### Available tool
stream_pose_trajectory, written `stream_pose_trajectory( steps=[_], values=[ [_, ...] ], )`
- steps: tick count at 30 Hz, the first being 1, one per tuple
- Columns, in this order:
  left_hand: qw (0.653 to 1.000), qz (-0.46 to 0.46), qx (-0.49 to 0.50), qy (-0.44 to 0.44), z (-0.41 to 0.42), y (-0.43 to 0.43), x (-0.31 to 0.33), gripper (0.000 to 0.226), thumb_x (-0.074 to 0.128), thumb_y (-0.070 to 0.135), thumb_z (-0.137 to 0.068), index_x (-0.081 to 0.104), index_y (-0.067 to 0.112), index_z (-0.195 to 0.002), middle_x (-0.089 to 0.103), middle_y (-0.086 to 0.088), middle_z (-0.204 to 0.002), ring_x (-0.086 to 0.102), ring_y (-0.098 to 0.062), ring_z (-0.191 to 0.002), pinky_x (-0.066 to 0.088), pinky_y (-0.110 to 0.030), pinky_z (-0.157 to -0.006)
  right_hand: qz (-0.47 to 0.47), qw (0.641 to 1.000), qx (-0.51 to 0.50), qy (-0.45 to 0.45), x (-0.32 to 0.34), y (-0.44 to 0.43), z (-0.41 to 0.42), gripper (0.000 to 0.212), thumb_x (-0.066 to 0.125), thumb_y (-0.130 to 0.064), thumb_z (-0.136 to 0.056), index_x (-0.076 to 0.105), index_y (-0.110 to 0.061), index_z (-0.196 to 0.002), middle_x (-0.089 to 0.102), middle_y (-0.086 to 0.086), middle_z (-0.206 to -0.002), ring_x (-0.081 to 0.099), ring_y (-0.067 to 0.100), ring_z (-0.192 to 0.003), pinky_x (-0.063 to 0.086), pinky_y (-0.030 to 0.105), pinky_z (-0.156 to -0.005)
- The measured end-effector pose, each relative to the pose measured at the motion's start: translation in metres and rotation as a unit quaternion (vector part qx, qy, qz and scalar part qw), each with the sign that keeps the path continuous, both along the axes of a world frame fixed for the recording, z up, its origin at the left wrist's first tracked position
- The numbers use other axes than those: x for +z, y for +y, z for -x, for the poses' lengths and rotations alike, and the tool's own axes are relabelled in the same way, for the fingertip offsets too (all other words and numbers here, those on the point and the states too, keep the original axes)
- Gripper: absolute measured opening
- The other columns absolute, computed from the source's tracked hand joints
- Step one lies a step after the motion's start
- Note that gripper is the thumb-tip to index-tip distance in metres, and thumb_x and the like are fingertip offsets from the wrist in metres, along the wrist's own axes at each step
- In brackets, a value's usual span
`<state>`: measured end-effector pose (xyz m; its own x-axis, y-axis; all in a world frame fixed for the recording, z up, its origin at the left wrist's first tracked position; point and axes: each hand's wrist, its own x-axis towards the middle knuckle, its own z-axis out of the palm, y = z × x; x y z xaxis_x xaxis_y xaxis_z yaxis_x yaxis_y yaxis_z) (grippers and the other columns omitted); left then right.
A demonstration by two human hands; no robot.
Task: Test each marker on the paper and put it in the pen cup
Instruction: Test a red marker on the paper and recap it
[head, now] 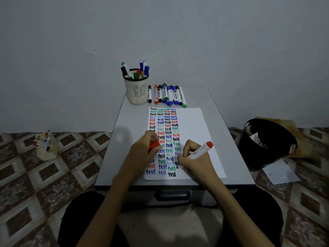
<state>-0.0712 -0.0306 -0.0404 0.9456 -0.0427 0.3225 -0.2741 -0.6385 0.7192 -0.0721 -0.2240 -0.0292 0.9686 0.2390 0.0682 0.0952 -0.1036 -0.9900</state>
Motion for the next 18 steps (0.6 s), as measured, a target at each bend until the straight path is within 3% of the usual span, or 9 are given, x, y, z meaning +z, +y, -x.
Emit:
stream_pose_trajectory(
  steps=[2,5,9,15,18],
  values=[
    [1.000,-0.001,0.003,0.002,-0.0002,-0.0004,0.0006,0.020,0.057,0.025,-0.091,0.040,0.023,-0.102,0.055,0.001,-0.102,0.063,-0.014,-0.082,0.053,-0.019,-0.066,0.025,1.000,-0.001,-0.006,-0.0009,0.0024,0.0003,0.030,0.064,0.009,-0.082,0.040,-0.004,-0.070,0.063,0.026,-0.092,0.062,0.036,-0.100,0.059,0.052,-0.071],
    [1.000,-0.005,0.007,0.005,0.0003,0.0000,0.0012,0.019,0.058,0.026,-0.090,0.042,0.023,-0.101,0.055,0.002,-0.101,0.063,-0.012,-0.080,0.053,-0.018,-0.065,0.039,0.999,-0.003,-0.013,-0.0008,0.0044,0.0002,0.032,0.063,0.010,-0.080,0.039,-0.006,-0.068,0.057,0.035,-0.094,0.057,0.046,-0.099,0.053,0.061,-0.072],
    [1.000,-0.015,0.005,0.009,0.0007,0.0007,0.0000,0.019,0.058,0.028,-0.089,0.042,0.026,-0.098,0.058,-0.001,-0.101,0.064,-0.014,-0.080,0.054,-0.022,-0.066,0.027,0.999,-0.023,-0.006,-0.0012,0.0026,-0.0004,0.030,0.063,0.009,-0.082,0.039,-0.005,-0.069,0.057,0.033,-0.091,0.061,0.041,-0.098,0.053,0.062,-0.071],
    [1.000,-0.026,0.004,-0.003,0.0013,0.0005,0.0004,0.020,0.061,0.025,-0.088,0.043,0.026,-0.097,0.059,-0.003,-0.100,0.063,-0.017,-0.082,0.056,-0.027,-0.068,0.058,0.998,0.002,-0.015,-0.0020,0.0038,0.0004,0.030,0.064,0.006,-0.079,0.038,-0.003,-0.067,0.056,0.037,-0.095,0.056,0.049,-0.098,0.052,0.063,-0.067],
    [1.000,-0.028,-0.001,-0.007,0.0006,0.0014,-0.0013,0.020,0.061,0.025,-0.088,0.043,0.028,-0.096,0.059,-0.002,-0.100,0.062,-0.016,-0.085,0.056,-0.028,-0.070,0.033,0.999,-0.005,-0.010,0.0003,-0.0001,0.0004,0.032,0.064,0.010,-0.080,0.038,-0.003,-0.066,0.059,0.033,-0.087,0.062,0.042,-0.097,0.058,0.056,-0.065]
  ],
)
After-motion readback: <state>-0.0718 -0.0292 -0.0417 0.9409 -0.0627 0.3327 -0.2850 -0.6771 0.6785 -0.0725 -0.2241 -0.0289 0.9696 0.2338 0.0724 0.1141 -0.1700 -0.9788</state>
